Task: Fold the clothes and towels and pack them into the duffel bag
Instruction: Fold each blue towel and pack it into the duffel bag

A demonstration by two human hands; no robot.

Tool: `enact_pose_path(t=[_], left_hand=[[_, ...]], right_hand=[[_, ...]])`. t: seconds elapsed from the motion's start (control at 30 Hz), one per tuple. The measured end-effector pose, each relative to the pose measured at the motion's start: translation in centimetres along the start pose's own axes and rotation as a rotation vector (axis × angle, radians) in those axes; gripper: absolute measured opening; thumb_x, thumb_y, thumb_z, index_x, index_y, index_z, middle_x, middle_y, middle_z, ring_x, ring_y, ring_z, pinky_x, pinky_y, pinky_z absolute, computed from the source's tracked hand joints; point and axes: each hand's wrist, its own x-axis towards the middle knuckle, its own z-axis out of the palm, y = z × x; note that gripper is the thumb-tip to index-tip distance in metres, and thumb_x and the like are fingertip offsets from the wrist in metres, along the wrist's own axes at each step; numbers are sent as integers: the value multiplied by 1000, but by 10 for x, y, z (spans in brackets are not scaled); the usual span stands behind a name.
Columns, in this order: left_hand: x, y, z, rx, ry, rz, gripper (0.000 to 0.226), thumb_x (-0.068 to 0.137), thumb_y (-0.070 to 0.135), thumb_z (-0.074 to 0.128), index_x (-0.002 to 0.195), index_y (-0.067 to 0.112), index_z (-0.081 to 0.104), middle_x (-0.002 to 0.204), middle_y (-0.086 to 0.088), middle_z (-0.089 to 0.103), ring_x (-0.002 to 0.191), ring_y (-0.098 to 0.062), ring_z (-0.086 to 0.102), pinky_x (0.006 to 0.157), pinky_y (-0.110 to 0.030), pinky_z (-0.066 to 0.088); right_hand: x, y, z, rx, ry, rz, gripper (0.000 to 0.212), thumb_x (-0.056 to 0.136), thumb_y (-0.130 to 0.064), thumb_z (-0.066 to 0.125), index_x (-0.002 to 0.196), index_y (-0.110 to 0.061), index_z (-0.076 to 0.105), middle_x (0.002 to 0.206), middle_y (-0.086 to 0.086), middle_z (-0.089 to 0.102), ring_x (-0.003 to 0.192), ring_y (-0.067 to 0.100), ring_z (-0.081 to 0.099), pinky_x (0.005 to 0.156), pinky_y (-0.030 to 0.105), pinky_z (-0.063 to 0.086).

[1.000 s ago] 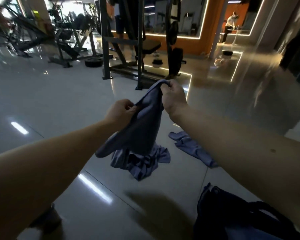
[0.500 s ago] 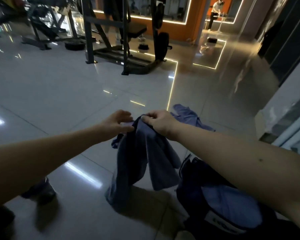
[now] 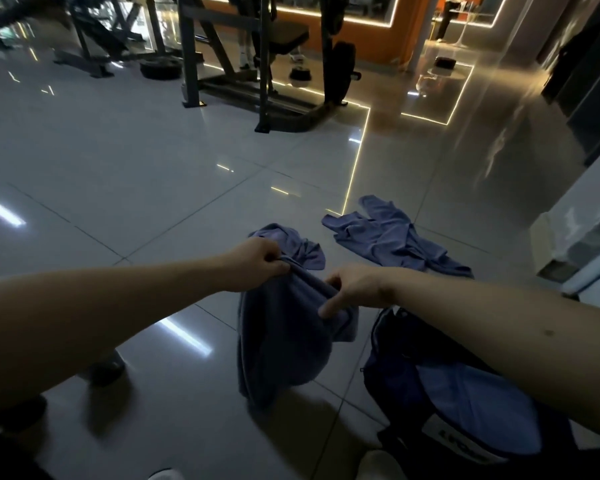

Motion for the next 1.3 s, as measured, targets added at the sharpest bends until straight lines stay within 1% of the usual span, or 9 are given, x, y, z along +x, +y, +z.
enact_pose_path(t=[0.17,0.33,0.5,0.63,0.73,0.83,0.97,1.1,1.3], left_hand=[[-5,-29,-12,184,42,-155,22,95,27,56,75,16,55,78,-5,60,72,-25,55,61,-31,38],[-6,-30,-8,202,-203,-158,17,81,26,60,78,9,59,77,-3,57,70,-20,51,65,-30,41],[-3,-5,17,-274,-274,50,76,76,36,82,142,20,46,131,5,58,120,-11,56,104,-33,47],[5,1,22,-226,-196,60,70,69,46,81,131,22,56,110,3,66,99,-15,66,90,-38,57],[6,0,16,-39,-126,64,20,83,33,76,95,19,68,85,-3,67,78,-20,61,78,-39,55],[5,3,12,10,-79,18,24,88,30,69,71,17,59,72,-4,58,66,-17,49,62,-29,40],[10,3,7,-49,15,-77,21,94,22,53,79,8,51,72,-4,50,65,-17,44,57,-29,34],[13,-3,-10,-67,147,-108,14,97,17,47,84,18,45,81,-3,53,67,-15,45,56,-28,33],[18,-36,-66,37,274,-129,16,100,16,47,107,22,60,103,1,62,93,-20,58,83,-37,49]], right_hand=[[-8,24,-5,-41,-35,170,36,77,-32,85,106,-15,71,99,1,73,87,17,70,74,30,57],[-1,17,-1,67,56,76,32,80,-21,81,106,-8,68,104,12,71,96,28,69,83,37,57],[14,-10,7,353,-32,-47,36,82,-4,76,115,-11,64,112,15,68,102,29,69,87,40,59],[26,-17,11,403,7,-48,45,80,7,72,117,-13,59,118,16,62,108,33,65,90,43,59],[30,-15,15,491,72,-4,49,78,8,75,116,-16,55,121,16,57,108,31,61,81,37,59],[35,-10,21,488,125,-18,52,77,4,78,122,-12,57,116,11,59,100,26,61,68,27,53],[36,5,33,330,16,-7,26,81,1,75,100,-14,67,99,6,69,88,22,67,70,29,57],[37,34,36,136,-55,114,39,85,-17,78,121,-7,67,114,9,70,101,24,67,92,39,57],[27,50,-25,95,238,177,9,94,-14,66,99,-9,70,91,12,74,72,16,64,65,25,51]])
